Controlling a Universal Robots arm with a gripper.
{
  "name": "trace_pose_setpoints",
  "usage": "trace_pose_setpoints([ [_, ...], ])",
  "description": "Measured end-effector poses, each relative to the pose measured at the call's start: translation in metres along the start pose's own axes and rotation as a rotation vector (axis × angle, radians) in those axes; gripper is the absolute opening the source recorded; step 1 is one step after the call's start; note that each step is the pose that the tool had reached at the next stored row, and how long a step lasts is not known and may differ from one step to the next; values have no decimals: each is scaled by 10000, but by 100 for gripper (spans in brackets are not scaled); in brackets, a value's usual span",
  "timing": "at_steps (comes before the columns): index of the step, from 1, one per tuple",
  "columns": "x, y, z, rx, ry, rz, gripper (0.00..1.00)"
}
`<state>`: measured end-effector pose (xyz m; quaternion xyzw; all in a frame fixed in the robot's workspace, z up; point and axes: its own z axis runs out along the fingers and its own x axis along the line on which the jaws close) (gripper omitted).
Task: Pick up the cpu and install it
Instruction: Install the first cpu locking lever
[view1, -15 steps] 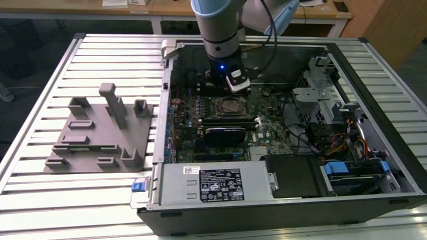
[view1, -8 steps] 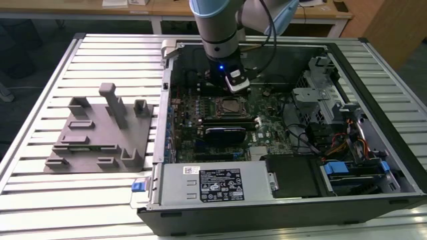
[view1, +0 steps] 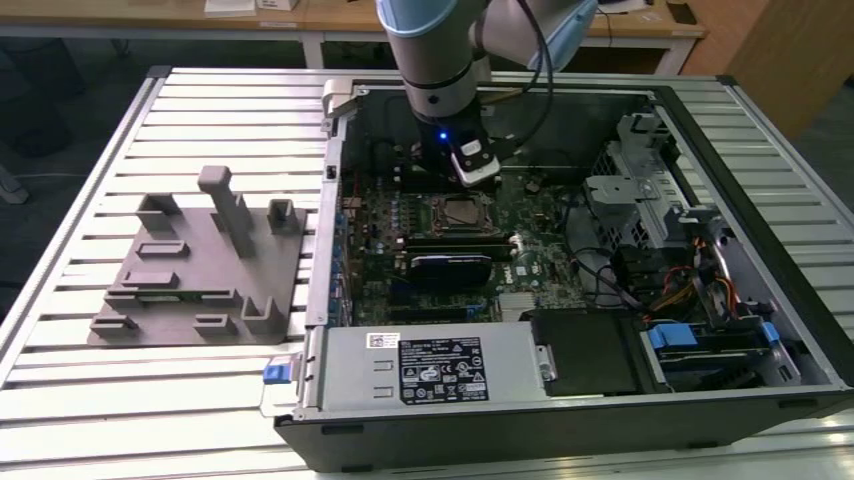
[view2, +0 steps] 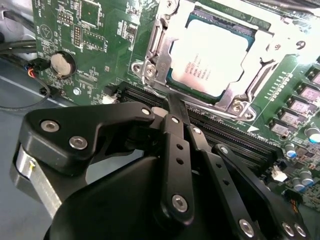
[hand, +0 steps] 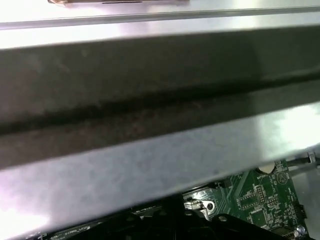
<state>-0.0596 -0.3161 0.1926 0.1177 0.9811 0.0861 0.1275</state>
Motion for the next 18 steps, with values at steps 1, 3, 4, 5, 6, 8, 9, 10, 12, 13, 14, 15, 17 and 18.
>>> trace_pose_setpoints([
  [1, 1, -1, 3, 8, -31, -8, 11],
  [3, 3, -2, 11, 17, -93, -23, 11],
  [4, 4, -3, 15, 24, -125, -32, 11],
  [5, 4, -3, 16, 29, -138, -37, 11],
  [6, 4, -3, 16, 28, -141, -38, 11],
  [8, 4, -3, 17, 26, -144, -37, 11],
  [9, 4, -3, 17, 25, -145, -36, 11],
  [10, 4, -3, 17, 25, -145, -37, 11],
  [12, 3, -2, 12, 24, -147, -36, 11],
  [13, 0, 0, 1, 22, -146, -36, 11],
  [14, -4, 4, -16, 22, -145, -35, 11],
  [15, -8, 8, -35, 22, -144, -35, 11],
  [17, -15, 14, -65, 22, -144, -35, 11],
  [18, -17, 15, -72, 23, -142, -35, 11],
])
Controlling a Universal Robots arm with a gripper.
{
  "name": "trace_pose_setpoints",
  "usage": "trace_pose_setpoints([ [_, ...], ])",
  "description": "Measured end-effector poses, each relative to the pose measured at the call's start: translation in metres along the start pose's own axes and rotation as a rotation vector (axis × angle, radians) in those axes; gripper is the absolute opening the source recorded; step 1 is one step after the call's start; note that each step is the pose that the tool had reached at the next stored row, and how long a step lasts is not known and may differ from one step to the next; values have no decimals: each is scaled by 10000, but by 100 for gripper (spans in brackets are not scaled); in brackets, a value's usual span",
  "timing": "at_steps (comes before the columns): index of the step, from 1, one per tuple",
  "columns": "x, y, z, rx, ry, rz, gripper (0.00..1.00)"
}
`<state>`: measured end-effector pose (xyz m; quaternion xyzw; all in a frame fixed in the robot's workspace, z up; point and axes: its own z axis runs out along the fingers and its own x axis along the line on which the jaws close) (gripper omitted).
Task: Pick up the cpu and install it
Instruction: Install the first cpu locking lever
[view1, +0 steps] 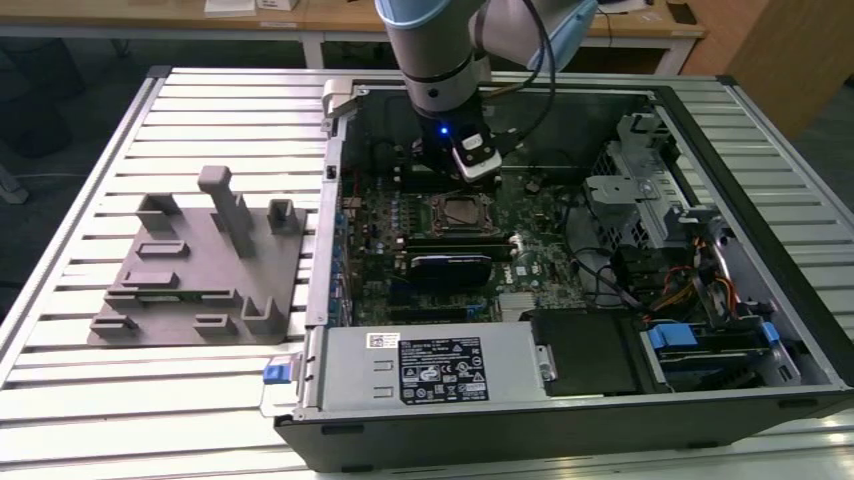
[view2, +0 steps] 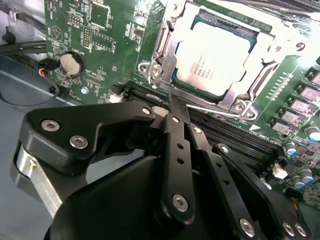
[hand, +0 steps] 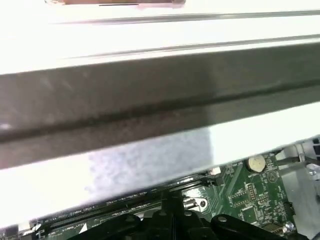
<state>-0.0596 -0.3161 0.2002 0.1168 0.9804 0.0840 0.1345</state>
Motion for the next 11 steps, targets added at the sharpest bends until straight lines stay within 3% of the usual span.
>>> trace_pose_setpoints([
  [5, 2, 7, -1, 2, 19, 17, 11],
  [11, 7, 18, 6, 32, 95, 215, 11],
])
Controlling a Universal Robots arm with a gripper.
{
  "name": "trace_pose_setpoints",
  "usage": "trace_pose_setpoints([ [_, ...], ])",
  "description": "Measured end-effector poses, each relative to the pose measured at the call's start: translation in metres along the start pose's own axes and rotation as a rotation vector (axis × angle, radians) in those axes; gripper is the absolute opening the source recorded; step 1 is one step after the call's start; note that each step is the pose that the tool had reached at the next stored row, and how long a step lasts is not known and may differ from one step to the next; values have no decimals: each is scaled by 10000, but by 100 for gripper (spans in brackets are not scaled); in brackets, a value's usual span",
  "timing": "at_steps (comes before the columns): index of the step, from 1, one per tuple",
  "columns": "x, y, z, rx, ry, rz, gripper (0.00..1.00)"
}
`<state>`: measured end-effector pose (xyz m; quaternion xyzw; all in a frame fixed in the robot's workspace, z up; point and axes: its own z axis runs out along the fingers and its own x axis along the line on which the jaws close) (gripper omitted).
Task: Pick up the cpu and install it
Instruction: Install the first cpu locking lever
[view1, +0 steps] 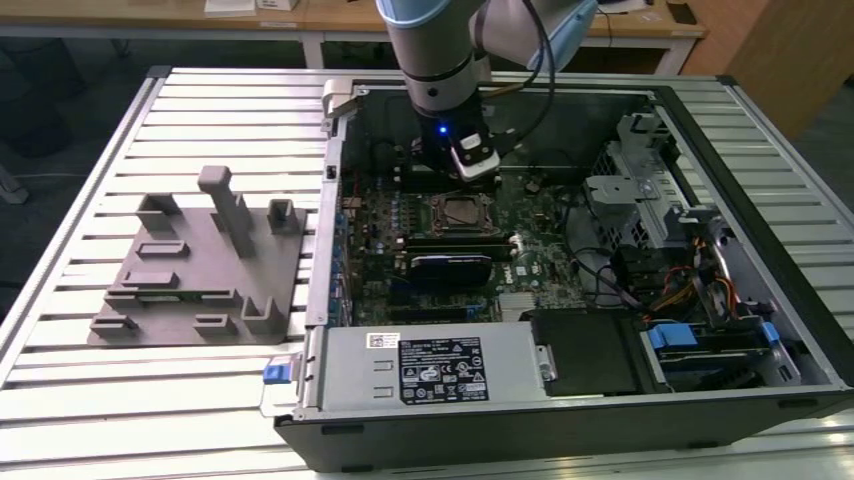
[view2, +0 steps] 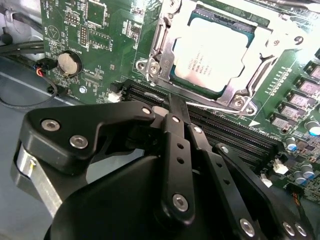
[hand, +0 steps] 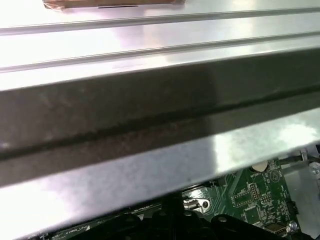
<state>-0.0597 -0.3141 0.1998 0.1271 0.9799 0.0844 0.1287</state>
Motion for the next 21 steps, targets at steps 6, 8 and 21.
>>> trace_pose_setpoints([
  [6, 6, 11, 8, 39, 82, 231, 11],
  [8, 9, 21, 12, 31, 100, 269, 11],
  [21, 26, 18, 73, 19, 109, 277, 11],
])
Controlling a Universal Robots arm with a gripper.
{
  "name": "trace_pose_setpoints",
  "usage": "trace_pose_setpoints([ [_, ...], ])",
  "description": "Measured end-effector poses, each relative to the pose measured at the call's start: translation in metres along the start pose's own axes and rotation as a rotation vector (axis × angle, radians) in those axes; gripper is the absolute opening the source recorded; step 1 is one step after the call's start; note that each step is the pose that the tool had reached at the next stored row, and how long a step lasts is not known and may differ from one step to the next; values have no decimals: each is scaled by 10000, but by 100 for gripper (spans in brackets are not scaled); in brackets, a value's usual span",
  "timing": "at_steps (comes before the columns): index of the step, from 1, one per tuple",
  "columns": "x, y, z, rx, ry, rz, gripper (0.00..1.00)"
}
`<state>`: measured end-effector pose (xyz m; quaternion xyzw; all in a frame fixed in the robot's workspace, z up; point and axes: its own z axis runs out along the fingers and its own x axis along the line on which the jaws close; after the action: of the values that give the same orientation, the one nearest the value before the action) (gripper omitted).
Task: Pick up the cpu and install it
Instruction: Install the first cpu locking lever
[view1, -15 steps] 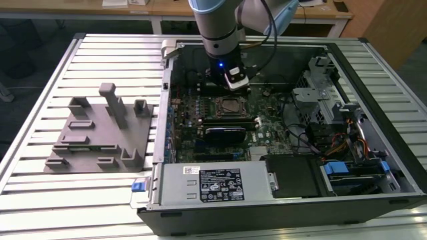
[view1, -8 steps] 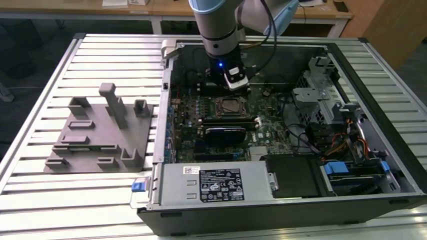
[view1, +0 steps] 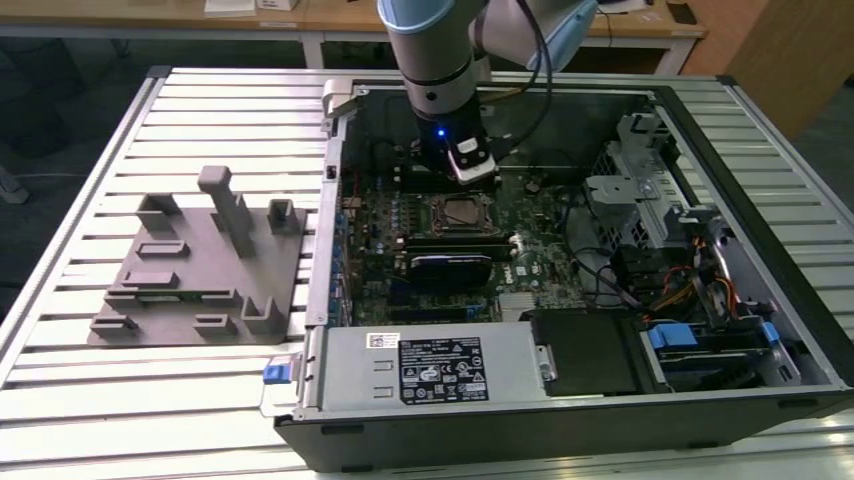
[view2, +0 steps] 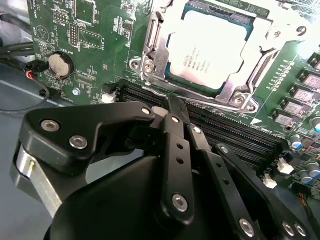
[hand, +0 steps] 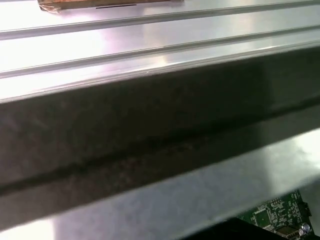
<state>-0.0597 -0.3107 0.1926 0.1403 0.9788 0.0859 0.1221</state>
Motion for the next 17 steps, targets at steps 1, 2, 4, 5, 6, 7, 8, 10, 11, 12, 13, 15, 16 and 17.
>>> trace_pose_setpoints([
  [1, 0, 0, 2, 2, -1, 0, 11],
  [2, 0, -1, 3, 5, -2, 0, 11],
  [4, 1, -2, 7, 19, -7, -3, 11],
  [5, 1, -3, 10, 28, -11, -5, 11],
  [6, 2, -5, 12, 38, -12, -6, 11],
  [7, 3, -6, 16, 47, -13, -7, 11],
  [8, 3, -8, 19, 56, -15, -8, 11],
  [10, 4, -11, 25, 74, -20, -10, 11],
  [11, 5, -13, 28, 82, -23, -11, 11],
  [12, 5, -14, 31, 91, -26, -12, 11],
  [13, 5, -16, 35, 98, -38, -14, 11],
  [15, 5, -15, 36, 102, -33, -17, 11],
  [16, 5, -16, 35, 103, -32, -17, 11],
  [17, 5, -17, 34, 104, -31, -16, 11],
])
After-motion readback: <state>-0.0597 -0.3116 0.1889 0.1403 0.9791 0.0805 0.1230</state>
